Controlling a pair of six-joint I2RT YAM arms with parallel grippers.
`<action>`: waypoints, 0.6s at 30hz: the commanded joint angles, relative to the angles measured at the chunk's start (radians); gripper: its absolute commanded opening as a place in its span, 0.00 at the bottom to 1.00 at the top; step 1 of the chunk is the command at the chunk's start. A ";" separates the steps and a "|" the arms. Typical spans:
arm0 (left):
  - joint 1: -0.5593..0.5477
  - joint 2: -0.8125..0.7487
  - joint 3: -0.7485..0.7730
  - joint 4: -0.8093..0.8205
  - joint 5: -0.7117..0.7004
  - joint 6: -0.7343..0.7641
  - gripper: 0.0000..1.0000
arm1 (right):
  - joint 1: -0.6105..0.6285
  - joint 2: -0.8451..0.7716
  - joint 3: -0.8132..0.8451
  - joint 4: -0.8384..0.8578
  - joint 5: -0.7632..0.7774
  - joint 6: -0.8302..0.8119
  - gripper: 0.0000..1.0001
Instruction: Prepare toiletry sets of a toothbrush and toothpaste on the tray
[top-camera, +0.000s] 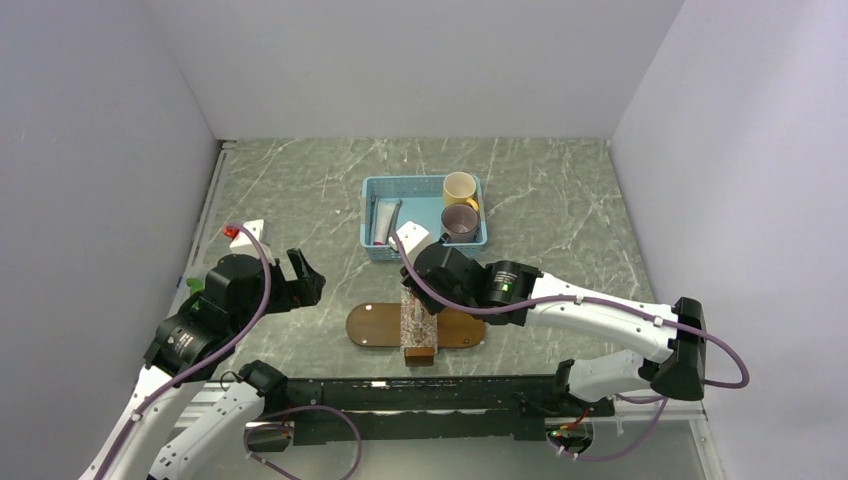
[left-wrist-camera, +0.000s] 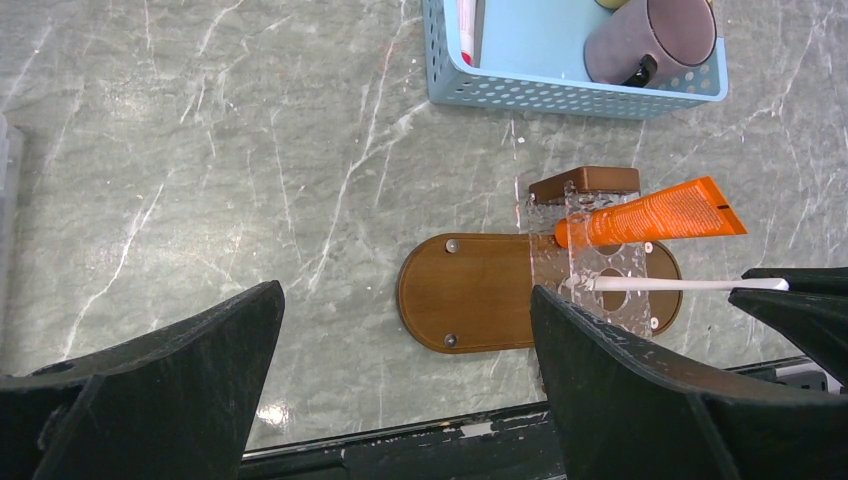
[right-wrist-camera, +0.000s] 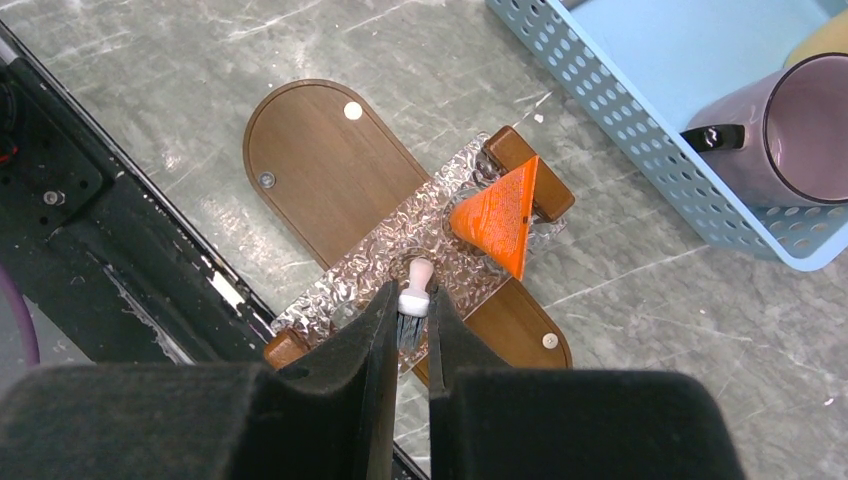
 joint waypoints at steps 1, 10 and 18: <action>0.001 -0.001 -0.003 0.024 -0.016 0.017 0.99 | 0.004 0.002 0.004 0.030 0.024 0.016 0.00; 0.001 -0.002 -0.008 0.027 -0.018 0.015 0.99 | 0.004 0.010 0.005 0.026 0.017 0.018 0.00; 0.001 -0.004 -0.008 0.024 -0.023 0.016 0.99 | 0.004 0.029 0.018 0.012 0.015 0.017 0.00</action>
